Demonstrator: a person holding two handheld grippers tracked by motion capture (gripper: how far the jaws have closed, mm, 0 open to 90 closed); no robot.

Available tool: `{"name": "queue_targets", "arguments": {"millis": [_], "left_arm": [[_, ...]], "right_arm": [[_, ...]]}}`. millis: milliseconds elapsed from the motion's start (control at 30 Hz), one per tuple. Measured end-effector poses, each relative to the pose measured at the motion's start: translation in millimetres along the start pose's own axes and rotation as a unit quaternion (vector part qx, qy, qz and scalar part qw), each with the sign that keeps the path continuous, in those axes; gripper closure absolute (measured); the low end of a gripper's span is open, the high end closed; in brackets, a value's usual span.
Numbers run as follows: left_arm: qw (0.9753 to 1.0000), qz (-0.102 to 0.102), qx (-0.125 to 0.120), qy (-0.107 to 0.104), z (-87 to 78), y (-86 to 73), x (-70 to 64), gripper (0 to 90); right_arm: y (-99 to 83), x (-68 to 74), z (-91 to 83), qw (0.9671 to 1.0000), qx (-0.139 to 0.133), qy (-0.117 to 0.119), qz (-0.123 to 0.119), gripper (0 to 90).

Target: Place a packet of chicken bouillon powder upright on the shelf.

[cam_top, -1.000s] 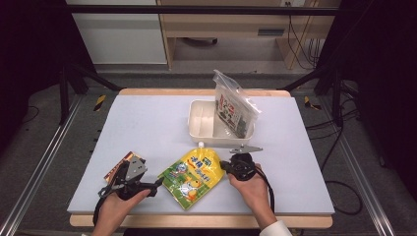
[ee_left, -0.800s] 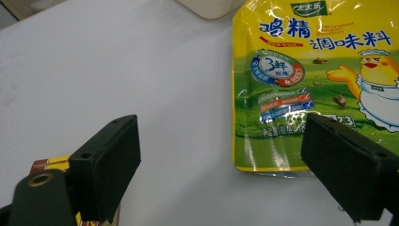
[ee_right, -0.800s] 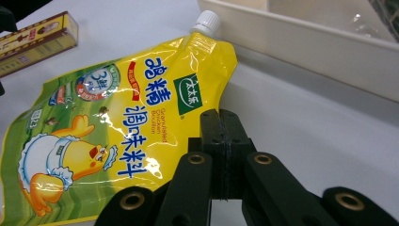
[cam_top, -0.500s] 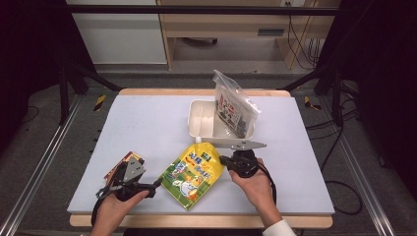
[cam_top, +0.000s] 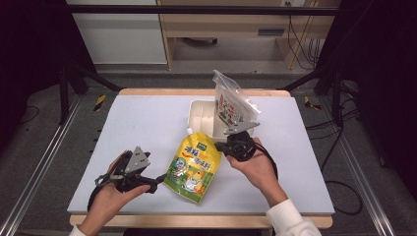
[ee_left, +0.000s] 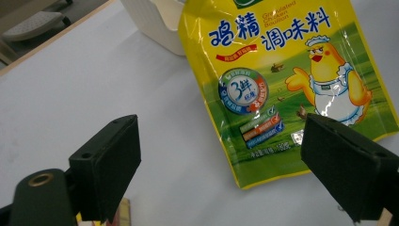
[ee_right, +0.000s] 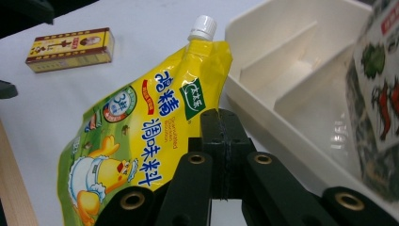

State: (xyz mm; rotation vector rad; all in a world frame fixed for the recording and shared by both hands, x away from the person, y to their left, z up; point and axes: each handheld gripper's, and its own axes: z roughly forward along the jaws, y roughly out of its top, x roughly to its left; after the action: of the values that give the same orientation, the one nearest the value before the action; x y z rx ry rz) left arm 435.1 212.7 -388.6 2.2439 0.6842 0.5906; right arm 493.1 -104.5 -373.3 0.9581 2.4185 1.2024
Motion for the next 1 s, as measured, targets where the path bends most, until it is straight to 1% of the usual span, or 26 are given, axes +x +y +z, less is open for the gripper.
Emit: {"name": "queue_targets", "arguments": {"millis": [100,133,200,267,333,367,400,467,500,633,700,767,833,1000], "left_arm": [[0.9999,0.012,0.004,-0.001,-2.0,15.6,9.6,12.0],[1.0,0.009,-0.002,-0.003,-2.1,20.0,12.3,12.0],[0.9999,0.012,0.0,-0.006,-3.0,28.0,18.6,11.7],[0.9999,0.016,0.003,-0.003,-4.1,34.5,23.9,11.7],[0.9996,0.028,0.01,-0.004,-5.3,41.1,28.8,11.7],[0.9995,0.03,0.013,-0.004,-5.5,42.4,29.4,11.5],[0.9991,0.039,0.018,-0.005,-6.1,45.4,30.4,11.1],[0.9987,0.047,0.019,-0.009,-7.7,49.5,31.4,10.9],[0.9984,0.051,0.02,-0.01,-8.8,52.0,32.3,10.9],[0.9968,0.074,0.029,-0.004,-14.2,62.7,37.0,11.0],[0.9971,0.074,0.019,-0.003,-16.6,67.6,38.8,11.1],[0.9967,0.079,0.017,-0.003,-18.7,72.9,39.9,11.1],[0.9962,0.085,0.018,-0.004,-20.3,77.1,40.7,11.4],[0.9952,0.095,0.018,-0.012,-20.9,82.9,41.2,14.0]], "right_arm": [[16.1,4.5,-2.3,0.9996,0.003,0.005,-0.026,90.0],[21.1,6.0,-3.1,0.9994,0.005,0.007,-0.034,90.0],[30.2,8.6,-4.4,0.9986,0.008,0.009,-0.051,90.0],[38.1,10.1,-5.6,0.9979,0.011,0.01,-0.063,90.0],[44.9,11.0,-6.6,0.997,0.011,0.014,-0.075,90.0],[49.4,11.6,-7.3,0.9962,0.011,0.016,-0.085,90.0],[50.7,11.7,-7.6,0.996,0.011,0.017,-0.087,90.0],[56.2,12.4,-8.2,0.9949,0.011,0.021,-0.098,90.0],[57.9,12.6,-8.4,0.9947,0.012,0.022,-0.1,90.0],[65.6,12.6,-9.5,0.9936,0.013,0.021,-0.111,90.0],[69.6,12.2,-10.6,0.9929,0.012,0.02,-0.116,90.0],[73.6,13.0,-12.5,0.9921,0.007,0.021,-0.123,90.0],[76.3,14.3,-14.0,0.9919,0.007,0.021,-0.125,90.0],[78.7,20.9,-16.4,0.9893,0.002,0.028,-0.143,90.0]]}}
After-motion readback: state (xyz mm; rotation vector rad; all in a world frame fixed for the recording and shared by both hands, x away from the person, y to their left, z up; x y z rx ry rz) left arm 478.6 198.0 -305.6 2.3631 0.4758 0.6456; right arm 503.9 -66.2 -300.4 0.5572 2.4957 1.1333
